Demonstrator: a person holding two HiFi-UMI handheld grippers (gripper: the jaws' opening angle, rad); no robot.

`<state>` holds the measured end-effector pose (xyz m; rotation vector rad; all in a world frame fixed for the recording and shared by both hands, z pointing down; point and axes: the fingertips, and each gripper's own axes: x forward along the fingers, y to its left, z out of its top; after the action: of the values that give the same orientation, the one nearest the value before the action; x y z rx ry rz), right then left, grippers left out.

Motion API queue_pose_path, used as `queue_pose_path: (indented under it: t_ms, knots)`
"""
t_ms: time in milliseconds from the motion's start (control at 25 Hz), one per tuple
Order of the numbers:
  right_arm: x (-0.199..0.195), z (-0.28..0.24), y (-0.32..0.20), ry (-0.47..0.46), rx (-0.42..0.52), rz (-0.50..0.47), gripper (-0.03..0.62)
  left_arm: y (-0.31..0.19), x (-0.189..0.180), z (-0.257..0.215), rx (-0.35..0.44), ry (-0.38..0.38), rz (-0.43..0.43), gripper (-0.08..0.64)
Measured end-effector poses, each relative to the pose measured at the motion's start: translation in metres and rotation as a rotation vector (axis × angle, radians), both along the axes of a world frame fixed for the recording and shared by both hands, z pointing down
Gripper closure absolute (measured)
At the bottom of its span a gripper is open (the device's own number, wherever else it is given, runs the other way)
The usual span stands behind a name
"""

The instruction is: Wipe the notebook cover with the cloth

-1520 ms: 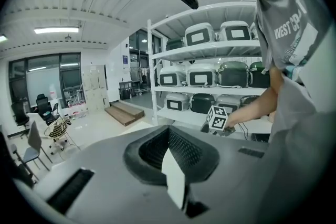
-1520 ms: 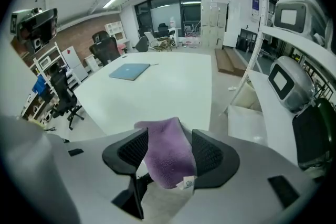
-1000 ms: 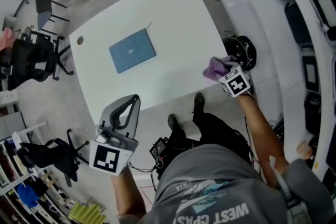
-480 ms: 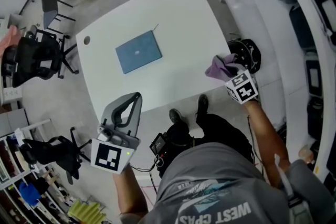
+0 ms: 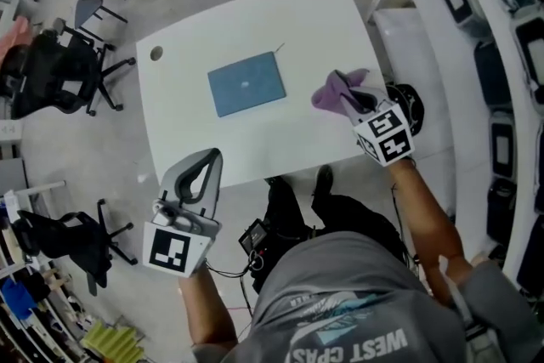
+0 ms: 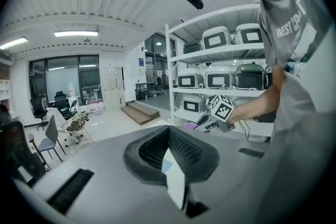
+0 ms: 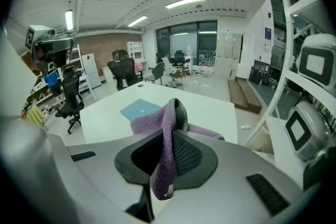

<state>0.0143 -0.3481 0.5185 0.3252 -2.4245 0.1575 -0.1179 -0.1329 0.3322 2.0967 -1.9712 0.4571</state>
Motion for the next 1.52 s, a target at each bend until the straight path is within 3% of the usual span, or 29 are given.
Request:
queue_pose_path:
  t_ms: [360, 600, 920, 1200, 1400, 1520]
  knots:
    - [-0.15, 0.037, 0.002, 0.037, 0.036, -0.047, 0.529, 0.036, -0.074, 0.027, 0.002, 0.065, -0.055, 0.558]
    - [-0.212, 0.076, -0.004, 0.094, 0.032, -0.032, 0.529, 0.05, -0.118, 0.049, -0.021, 0.107, -0.067, 0.558]
    - [-0.264, 0.106, 0.003, 0.167, 0.088, -0.096, 0.529, 0.058, -0.155, 0.075, -0.04, 0.145, -0.067, 0.558]
    - [-0.307, 0.102, 0.068, 0.135, 0.114, -0.267, 0.529, 0.056, -0.169, 0.088, -0.049, 0.173, -0.064, 0.558]
    - [-0.304, 0.098, 0.14, 0.131, 0.09, -0.448, 0.529, 0.049, -0.171, 0.091, -0.047, 0.179, -0.052, 0.558]
    - [-0.284, 0.099, 0.167, 0.143, 0.067, -0.496, 0.529, 0.045, -0.168, 0.091, -0.046, 0.183, -0.044, 0.558]
